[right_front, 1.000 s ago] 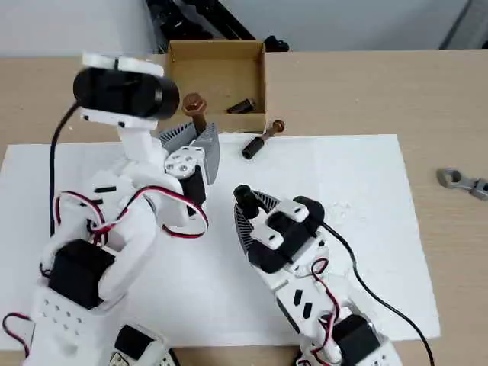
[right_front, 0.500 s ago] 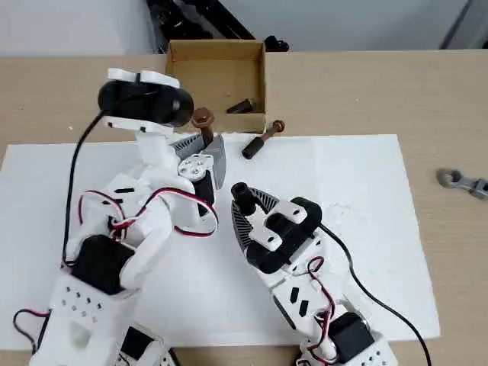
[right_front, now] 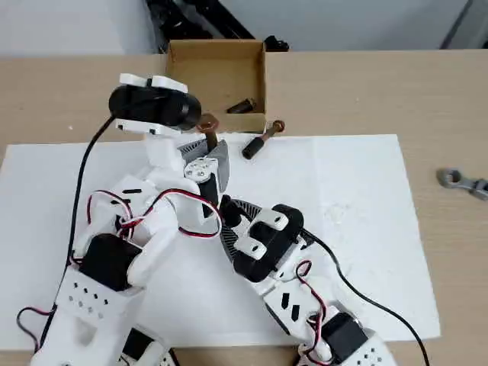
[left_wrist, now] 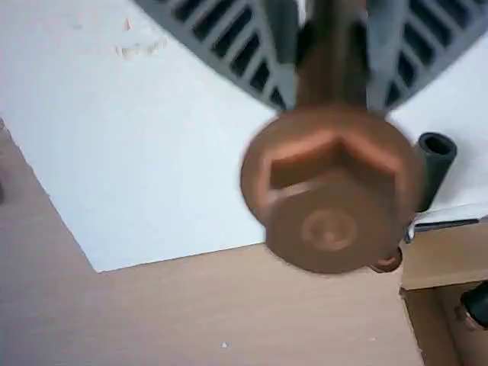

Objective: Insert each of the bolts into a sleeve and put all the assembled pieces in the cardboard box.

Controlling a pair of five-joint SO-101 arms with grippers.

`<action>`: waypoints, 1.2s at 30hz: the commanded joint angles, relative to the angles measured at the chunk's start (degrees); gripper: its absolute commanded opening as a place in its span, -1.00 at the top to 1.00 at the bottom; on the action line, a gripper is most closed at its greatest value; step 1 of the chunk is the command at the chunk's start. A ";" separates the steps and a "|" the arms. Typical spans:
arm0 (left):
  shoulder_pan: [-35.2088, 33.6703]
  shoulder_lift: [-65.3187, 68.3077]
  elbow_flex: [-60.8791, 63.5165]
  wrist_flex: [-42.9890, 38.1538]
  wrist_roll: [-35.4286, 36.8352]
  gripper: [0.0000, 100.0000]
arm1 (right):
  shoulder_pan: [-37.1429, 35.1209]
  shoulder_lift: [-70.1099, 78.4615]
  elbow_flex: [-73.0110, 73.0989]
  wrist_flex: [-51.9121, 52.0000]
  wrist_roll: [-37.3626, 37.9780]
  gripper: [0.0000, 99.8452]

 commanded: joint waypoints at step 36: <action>-0.79 -1.76 -0.57 5.45 3.16 0.99 | 1.54 0.04 -3.96 -2.95 -1.32 1.00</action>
